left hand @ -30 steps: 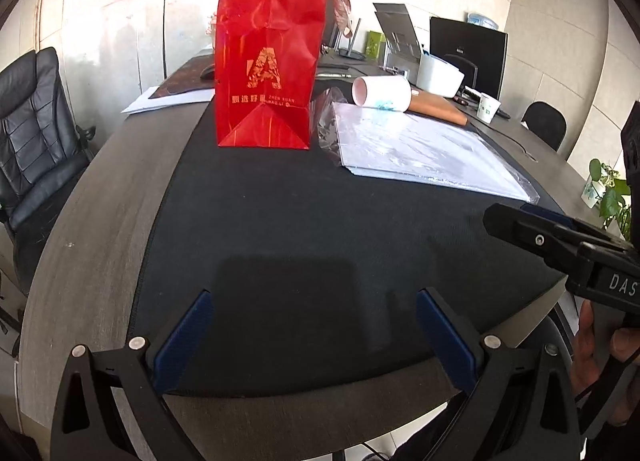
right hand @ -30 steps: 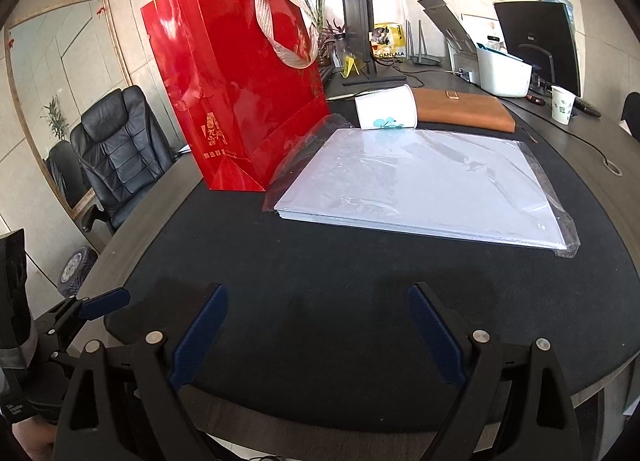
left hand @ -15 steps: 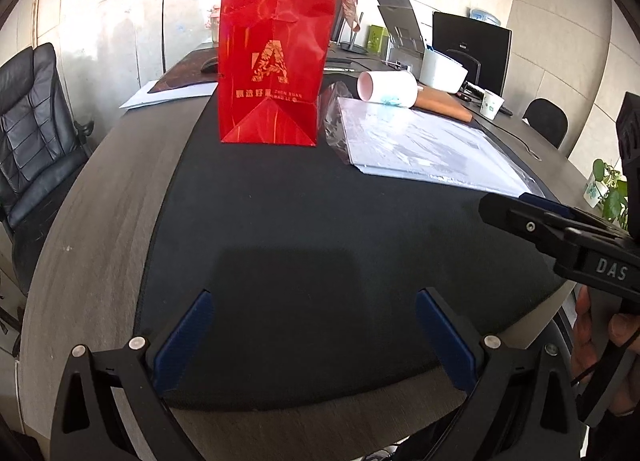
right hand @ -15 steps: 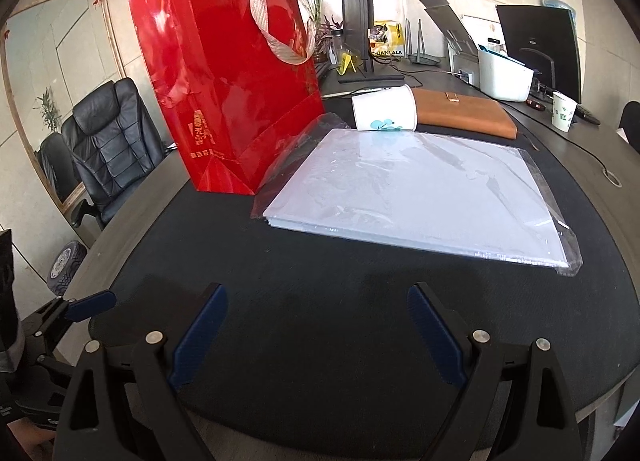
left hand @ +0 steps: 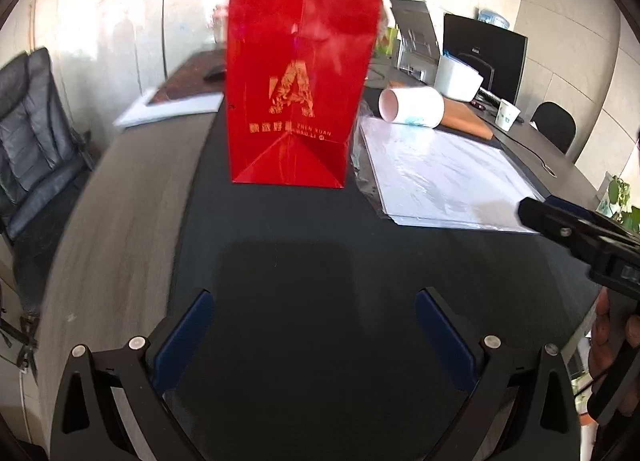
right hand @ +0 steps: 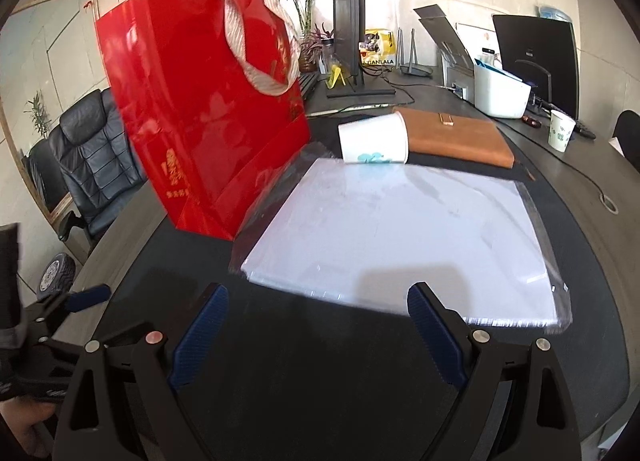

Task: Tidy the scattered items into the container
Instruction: 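Move the right tool toward the white cup lying on the sheet, then grasp the white teal-printed cup around its body with the right tool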

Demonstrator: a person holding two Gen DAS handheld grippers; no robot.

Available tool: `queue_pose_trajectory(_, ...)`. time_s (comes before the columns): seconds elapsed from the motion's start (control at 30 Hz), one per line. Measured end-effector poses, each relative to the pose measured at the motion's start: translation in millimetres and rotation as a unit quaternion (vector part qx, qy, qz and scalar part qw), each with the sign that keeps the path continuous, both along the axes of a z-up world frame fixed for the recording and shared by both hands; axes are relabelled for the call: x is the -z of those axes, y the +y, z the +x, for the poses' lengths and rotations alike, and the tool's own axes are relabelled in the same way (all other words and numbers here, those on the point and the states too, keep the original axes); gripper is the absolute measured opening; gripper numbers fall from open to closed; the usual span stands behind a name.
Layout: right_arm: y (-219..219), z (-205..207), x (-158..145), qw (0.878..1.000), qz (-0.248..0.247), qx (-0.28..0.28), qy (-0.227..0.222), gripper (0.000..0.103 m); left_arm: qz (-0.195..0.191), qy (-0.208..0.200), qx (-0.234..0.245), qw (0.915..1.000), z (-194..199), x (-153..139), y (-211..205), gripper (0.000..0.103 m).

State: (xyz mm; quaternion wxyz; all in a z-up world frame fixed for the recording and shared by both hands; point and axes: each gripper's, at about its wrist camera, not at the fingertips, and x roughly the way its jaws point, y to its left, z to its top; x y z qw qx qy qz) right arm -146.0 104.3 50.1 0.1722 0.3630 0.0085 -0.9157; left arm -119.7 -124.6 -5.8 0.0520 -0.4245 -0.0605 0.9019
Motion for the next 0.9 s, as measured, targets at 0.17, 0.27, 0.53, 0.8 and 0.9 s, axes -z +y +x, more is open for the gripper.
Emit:
queue_pose_trajectory(0.17,0,-31,-6,1.0,0.016,0.016,-0.002,0.094,0.014,-0.012,-0.024,0.9995,-29,8,-11,0.103)
queue_pose_trajectory(0.27,0,-58,-9,1.0,0.017,0.021,-0.003,0.094,0.008,0.0,-0.026,0.9996,-38,7,-13,0.103)
queue_pose_trajectory(0.53,-15,-122,-11,0.999,0.039,0.019,-0.002,0.094,0.014,-0.002,-0.026,0.9996,-53,19,-13,0.103)
queue_pose_trajectory(0.8,-29,-177,-4,0.998,0.059,0.022,-0.021,0.094,0.006,-0.013,-0.026,0.9996,-58,23,-9,0.103)
queue_pose_trajectory(0.9,-34,-192,0,0.997,0.07,0.026,-0.023,0.094,-0.031,-0.023,-0.026,0.9989,-61,26,2,0.103)
